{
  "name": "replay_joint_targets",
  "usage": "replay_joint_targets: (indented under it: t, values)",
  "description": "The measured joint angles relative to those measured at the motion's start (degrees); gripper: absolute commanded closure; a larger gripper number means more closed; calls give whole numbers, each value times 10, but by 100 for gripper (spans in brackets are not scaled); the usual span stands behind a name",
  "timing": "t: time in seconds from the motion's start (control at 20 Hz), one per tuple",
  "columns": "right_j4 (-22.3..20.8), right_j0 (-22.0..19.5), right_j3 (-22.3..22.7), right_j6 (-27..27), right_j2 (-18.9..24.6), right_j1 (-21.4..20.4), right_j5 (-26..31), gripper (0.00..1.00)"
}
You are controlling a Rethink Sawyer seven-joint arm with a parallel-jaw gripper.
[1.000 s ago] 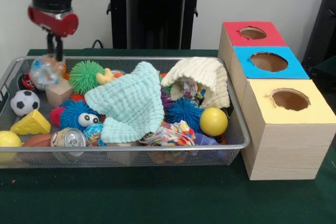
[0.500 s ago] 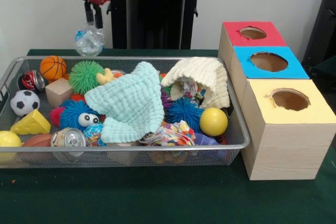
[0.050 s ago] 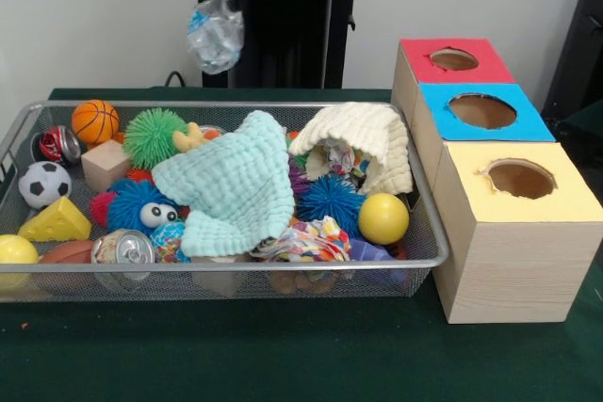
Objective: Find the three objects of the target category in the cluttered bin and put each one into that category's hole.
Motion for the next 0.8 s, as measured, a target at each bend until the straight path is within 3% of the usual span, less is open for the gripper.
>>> replay_joint_targets:
  t: [0.4,0.8]
  values:
    - [66,75,10,0,0,-18,0,100]
    - [105,124,12,0,-1,13,-13,100]
